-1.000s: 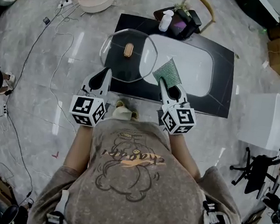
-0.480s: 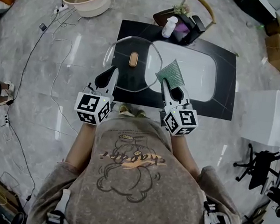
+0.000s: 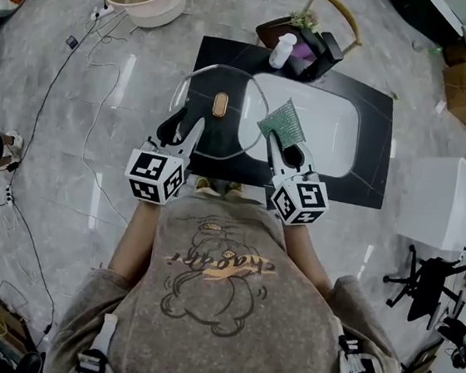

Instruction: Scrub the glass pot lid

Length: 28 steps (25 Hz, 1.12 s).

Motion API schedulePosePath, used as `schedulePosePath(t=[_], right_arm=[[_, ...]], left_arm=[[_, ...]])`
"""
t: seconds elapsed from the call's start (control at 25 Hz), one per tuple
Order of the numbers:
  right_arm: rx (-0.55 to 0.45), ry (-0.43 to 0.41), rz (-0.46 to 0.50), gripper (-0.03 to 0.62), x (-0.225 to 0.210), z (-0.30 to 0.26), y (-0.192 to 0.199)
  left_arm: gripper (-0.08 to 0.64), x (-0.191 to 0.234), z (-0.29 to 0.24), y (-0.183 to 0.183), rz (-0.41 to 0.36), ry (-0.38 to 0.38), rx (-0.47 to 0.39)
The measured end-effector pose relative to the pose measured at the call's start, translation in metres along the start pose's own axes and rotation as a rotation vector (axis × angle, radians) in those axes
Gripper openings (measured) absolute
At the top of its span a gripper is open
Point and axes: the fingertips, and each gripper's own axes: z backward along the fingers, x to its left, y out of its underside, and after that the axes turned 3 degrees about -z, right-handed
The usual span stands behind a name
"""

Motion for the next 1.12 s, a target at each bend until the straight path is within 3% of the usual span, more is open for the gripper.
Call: schedulePosePath(t=[0.16, 0.36, 1.12], right_arm=[[-0.003, -0.009, 0.006, 0.094, -0.007, -0.006, -0.002], [-0.001, -0.009, 0.004, 0.094, -0.015, -0.013, -0.002], [0.012, 0.019, -0.023, 0.094, -0.046, -0.020, -0.001]], left_arm=[[0.230, -0.001, -0.016, 0.007, -0.003, 0.006, 0.043], [0.265, 0.005, -0.033, 0.016, 0.008, -0.006, 0.078], [0.265, 0.007, -0.118, 0.084, -0.034, 0.038, 0.289]])
